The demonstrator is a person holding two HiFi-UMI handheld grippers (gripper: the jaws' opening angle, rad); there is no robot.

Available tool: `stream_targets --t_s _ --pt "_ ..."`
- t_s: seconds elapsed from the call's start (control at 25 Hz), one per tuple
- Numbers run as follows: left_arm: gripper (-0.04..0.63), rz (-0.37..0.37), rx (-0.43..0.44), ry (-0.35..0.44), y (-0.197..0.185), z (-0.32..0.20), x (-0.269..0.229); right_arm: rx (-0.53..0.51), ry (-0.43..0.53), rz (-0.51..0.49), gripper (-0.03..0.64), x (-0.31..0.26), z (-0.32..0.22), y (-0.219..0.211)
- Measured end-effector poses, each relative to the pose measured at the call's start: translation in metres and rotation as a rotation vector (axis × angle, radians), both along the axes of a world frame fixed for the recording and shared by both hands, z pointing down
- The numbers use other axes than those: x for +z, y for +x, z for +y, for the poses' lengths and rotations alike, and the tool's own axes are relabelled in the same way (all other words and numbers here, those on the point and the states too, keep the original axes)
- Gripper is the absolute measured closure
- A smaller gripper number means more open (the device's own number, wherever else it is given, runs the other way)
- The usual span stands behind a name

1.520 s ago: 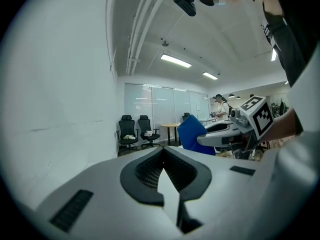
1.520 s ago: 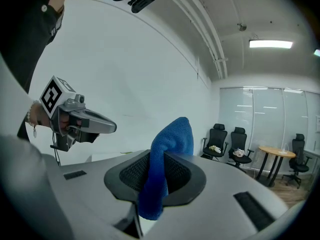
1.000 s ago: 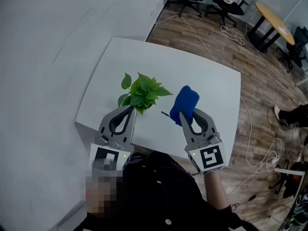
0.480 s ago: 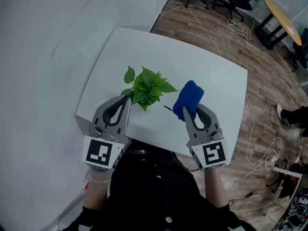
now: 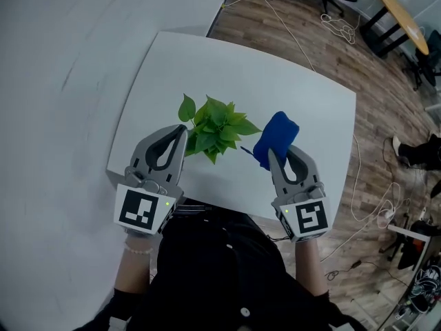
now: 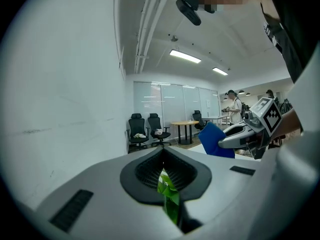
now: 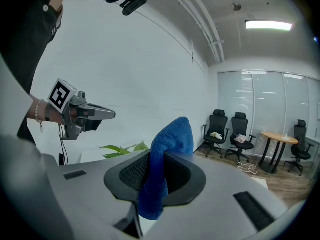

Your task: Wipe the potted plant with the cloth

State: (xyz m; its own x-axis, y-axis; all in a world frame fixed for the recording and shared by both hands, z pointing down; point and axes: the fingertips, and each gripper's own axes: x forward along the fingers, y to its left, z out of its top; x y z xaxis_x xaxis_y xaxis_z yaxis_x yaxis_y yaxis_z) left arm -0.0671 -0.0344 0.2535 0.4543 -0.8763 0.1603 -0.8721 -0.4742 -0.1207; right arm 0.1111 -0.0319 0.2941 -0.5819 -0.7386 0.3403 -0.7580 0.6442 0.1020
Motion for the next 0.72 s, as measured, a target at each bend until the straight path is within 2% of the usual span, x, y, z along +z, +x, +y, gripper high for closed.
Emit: stream_targets --t_s 0.56,0.72 --pt "0.581 0.025 -0.025 -0.056 -0.035 -0.012 0.034 0.048 -0.108 0.056 0.523 0.046 -0.008 -0.005" --pt "0.581 0.02 -0.033 -0.123 -0.039 -0.01 0.046 0.035 -0.145 0.057 0.523 0.065 -0.006 -0.006"
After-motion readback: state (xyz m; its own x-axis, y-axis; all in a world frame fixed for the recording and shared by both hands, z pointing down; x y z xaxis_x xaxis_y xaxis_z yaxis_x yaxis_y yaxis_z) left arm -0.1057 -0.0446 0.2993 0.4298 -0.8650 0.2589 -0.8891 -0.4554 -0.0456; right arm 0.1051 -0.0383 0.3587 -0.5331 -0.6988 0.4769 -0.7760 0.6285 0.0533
